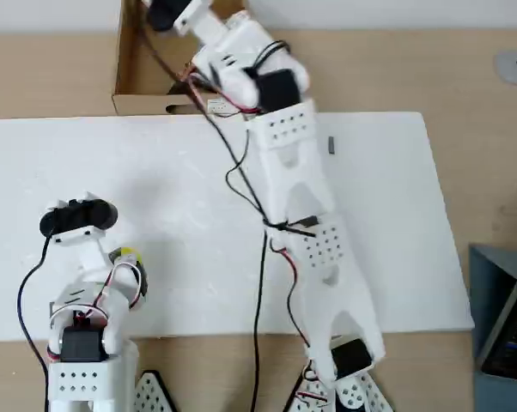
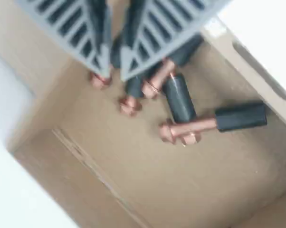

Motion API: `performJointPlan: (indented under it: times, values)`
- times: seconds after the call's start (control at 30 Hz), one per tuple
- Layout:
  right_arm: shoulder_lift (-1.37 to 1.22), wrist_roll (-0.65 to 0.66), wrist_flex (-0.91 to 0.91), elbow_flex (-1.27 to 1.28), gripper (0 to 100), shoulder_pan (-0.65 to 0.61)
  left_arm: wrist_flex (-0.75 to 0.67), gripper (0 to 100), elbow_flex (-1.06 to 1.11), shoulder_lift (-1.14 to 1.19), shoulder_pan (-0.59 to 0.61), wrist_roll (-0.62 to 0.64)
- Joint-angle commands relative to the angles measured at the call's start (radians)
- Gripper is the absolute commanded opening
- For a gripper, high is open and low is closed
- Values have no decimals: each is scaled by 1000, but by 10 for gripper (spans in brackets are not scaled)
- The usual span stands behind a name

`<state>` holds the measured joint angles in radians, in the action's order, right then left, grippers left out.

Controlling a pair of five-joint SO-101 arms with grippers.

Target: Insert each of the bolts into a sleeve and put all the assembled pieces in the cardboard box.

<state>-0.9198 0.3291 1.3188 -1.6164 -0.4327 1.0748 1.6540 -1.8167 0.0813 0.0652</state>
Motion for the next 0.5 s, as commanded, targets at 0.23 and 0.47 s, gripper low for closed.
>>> performJointPlan:
  times: [0.23,0.47]
  values:
    - [364,-163,413,-50,9,82,-20,3,-8,-8,8,5]
    - [464,-284,470,-44,9,180,-20,3,-8,-8,8,5]
